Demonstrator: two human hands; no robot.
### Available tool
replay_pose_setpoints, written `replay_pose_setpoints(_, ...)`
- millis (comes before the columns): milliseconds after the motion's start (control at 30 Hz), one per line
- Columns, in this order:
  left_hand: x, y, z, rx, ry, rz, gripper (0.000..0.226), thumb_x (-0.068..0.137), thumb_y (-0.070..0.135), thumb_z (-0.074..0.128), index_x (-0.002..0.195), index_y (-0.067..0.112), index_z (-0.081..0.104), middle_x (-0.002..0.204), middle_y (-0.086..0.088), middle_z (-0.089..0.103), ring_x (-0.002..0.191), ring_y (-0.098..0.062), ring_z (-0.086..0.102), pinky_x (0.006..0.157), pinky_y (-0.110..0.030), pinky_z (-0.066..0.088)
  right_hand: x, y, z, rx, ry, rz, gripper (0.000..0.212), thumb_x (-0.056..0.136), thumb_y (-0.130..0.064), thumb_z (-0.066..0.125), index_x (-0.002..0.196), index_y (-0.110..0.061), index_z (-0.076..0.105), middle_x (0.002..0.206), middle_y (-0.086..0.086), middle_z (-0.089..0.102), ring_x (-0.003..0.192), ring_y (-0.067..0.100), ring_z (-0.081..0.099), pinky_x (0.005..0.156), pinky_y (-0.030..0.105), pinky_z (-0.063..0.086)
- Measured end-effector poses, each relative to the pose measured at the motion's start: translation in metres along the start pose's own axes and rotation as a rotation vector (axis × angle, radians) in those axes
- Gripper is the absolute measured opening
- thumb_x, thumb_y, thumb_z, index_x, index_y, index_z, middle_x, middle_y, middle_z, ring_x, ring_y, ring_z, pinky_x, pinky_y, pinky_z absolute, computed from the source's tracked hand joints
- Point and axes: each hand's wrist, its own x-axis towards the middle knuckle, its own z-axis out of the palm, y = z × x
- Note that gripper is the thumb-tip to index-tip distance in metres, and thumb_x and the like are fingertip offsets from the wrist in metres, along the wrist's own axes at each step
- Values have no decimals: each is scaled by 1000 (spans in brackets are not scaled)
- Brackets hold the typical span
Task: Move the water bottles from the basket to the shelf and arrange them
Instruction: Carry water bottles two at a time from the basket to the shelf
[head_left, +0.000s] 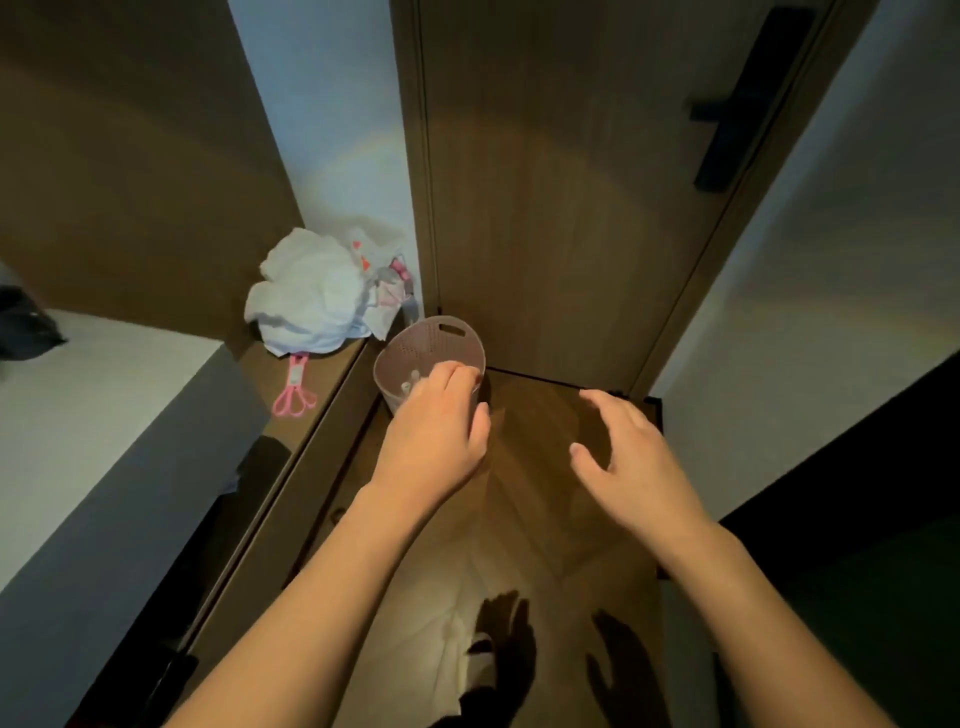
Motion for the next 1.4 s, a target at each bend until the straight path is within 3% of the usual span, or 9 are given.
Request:
replay_pose_setpoints(167,146,36,46,-66,-72,108,40,97,31,50,134,17,52,135,-2,53,121,-18,53,97,-29,44,108,50,-42,-8,39,124,56,96,-35,54,148,-31,33,149,-6,40,133,15,41,108,37,40)
replay_pose_setpoints(300,226,31,97,-64,-206,94,39,98,33,48,134,19,49,133,-2,52,117,-19,55,95,-33,50,194,93,-45,18,-56,171,59,96,-36,54,149,-31,31,148,-6,40,125,17,49,105,38,44)
replay_pose_setpoints(400,282,-2,125,-13,-233,-26,38,97,33,48,132,19,50,127,-4,54,112,-22,56,91,-37,51,288,109,-42,5,-142,102,60,96,-35,55,150,-32,29,150,-6,37,117,20,54,102,39,46)
replay_pose_setpoints(667,369,-101,123,-4,-54,-487,35,92,27,53,123,13,58,117,-9,59,104,-27,60,89,-38,50,511,56,-12,-111,-390,-306,56,94,-26,57,147,-25,38,148,-1,42,128,21,47,101,32,39)
replay_pose_setpoints(900,398,-193,143,-32,-17,-788,36,91,35,52,121,15,56,116,-9,60,106,-28,60,88,-37,49,622,-8,72,-196,-608,-523,57,93,-24,58,146,-23,40,149,-1,43,130,20,46,106,31,40)
replay_pose_setpoints(1033,430,-253,159,-72,-46,-912,35,92,34,53,122,15,53,117,-10,59,106,-29,60,88,-39,49,675,-21,111,-288,-689,-700,49,94,-25,59,141,-20,47,135,0,56,114,11,56,85,15,39)
replay_pose_setpoints(1133,443,-297,192,-126,-80,-1023,38,91,33,53,125,15,53,119,-12,58,108,-32,60,90,-40,49,722,-21,157,-341,-767,-725,50,92,-24,63,139,-24,45,133,-4,54,114,11,57,84,19,45)
replay_pose_setpoints(1333,447,-408,355,-225,-223,-1172,43,95,35,50,135,20,46,133,-11,54,116,-34,57,94,-40,49,811,39,370,-502,-893,-830,54,94,-28,53,146,-25,39,132,2,53,115,21,57,86,23,40)
replay_pose_setpoints(1400,445,-456,426,-236,-288,-1213,48,93,38,51,137,22,42,136,-11,51,119,-35,56,96,-43,48,834,80,465,-501,-917,-815,53,94,-29,53,145,-24,41,133,2,54,118,21,56,94,26,41)
